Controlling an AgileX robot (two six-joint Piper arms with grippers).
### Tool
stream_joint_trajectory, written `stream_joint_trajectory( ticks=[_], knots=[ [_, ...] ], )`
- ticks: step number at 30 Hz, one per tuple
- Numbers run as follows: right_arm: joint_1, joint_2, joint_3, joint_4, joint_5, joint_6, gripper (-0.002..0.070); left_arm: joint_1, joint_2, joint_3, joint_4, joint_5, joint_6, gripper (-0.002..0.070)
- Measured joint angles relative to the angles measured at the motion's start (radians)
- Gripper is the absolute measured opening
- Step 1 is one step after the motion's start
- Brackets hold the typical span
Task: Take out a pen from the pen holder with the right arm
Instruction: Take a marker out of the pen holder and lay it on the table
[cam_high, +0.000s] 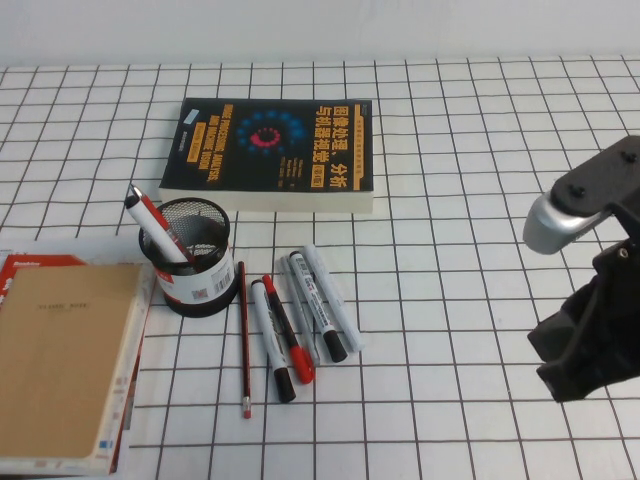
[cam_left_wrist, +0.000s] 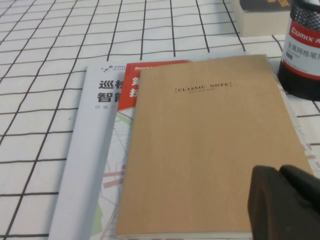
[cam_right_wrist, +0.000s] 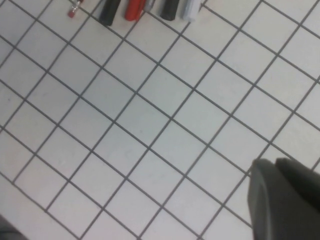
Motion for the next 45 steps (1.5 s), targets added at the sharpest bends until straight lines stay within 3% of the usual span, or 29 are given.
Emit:
stream_joint_trajectory(
  ticks=[9,17,23,29,35,45],
  knots=[
    [-0.070,-0.077,0.215,-0.019,-0.220,0.000,-0.0014,0.000,0.000,0.000,0.000,0.000,0.000,-0.0004],
    [-0.339,-0.445,0.670,-0.017,-0.715,0.000,-0.0015,0.000,0.000,0.000,0.000,0.000,0.000,-0.0004],
    [-0.519,-0.743,0.963,0.069,-0.921,0.000,-0.0015,0.000,0.000,0.000,0.000,0.000,0.000,-0.0004],
    [-0.599,-0.979,1.061,0.141,-0.923,0.000,-0.0015,0.000,0.000,0.000,0.000,0.000,0.000,-0.0004],
    [-0.600,-1.115,1.061,0.059,-0.845,-0.034,-0.0015,0.000,0.000,0.000,0.000,0.000,0.000,-0.0004],
    [-0.598,-1.143,1.063,0.029,-0.677,-0.075,-0.0015,0.000,0.000,0.000,0.000,0.000,0.000,-0.0004]
  ],
)
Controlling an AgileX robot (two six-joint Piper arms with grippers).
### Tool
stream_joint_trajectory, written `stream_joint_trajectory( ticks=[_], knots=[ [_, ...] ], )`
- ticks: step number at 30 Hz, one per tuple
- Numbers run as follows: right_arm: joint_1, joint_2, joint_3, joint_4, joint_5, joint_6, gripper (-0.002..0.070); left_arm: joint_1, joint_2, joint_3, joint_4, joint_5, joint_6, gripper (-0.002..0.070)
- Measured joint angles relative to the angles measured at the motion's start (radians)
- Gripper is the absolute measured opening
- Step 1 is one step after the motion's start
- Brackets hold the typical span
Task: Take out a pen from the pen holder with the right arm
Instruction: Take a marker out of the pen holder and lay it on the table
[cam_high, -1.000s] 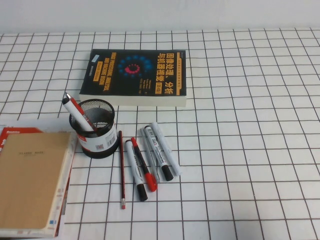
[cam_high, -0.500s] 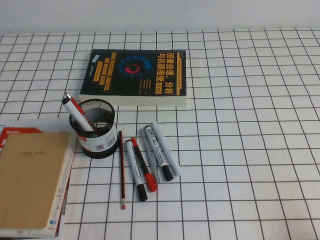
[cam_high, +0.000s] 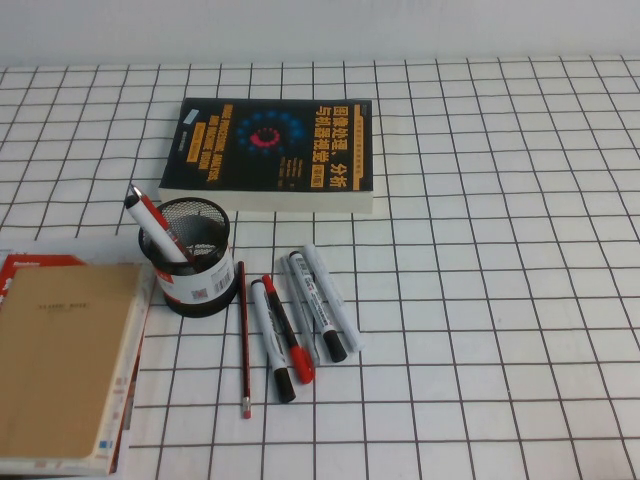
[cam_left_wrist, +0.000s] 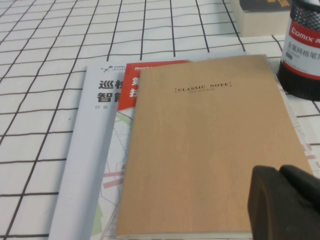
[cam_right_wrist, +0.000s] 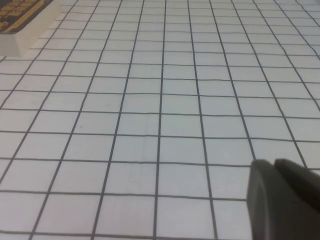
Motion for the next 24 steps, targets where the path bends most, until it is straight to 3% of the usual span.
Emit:
stream_joint_trajectory(
  ticks=[24],
  knots=[
    [0.000,0.000,0.000,0.000,0.022,-0.002,-0.0015,0.000,0.000,0.000,0.000,0.000,0.000,-0.0004]
  ],
)
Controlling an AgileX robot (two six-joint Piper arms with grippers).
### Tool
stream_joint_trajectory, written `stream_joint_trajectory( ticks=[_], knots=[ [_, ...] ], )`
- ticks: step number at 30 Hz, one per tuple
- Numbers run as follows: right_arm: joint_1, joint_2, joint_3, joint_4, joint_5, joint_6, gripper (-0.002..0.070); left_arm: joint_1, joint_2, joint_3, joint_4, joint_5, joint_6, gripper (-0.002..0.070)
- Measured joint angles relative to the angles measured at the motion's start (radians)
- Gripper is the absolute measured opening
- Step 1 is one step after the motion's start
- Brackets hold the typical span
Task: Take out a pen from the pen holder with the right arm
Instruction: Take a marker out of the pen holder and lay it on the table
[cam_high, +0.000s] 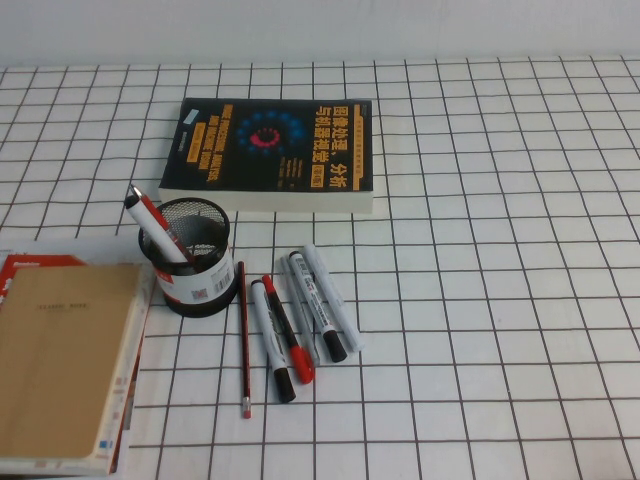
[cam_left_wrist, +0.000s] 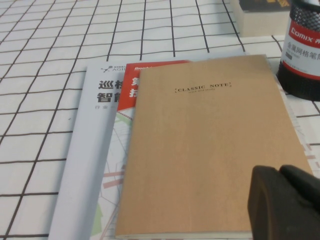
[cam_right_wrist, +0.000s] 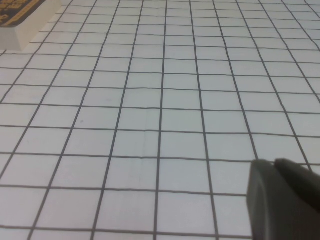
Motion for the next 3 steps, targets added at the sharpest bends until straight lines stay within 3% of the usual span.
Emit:
stream_joint_trajectory(
  ticks=[3],
  knots=[
    [0.000,0.000,0.000,0.000,0.000,0.000,-0.0015,0.000,0.000,0.000,0.000,0.000,0.000,-0.0004]
  ],
)
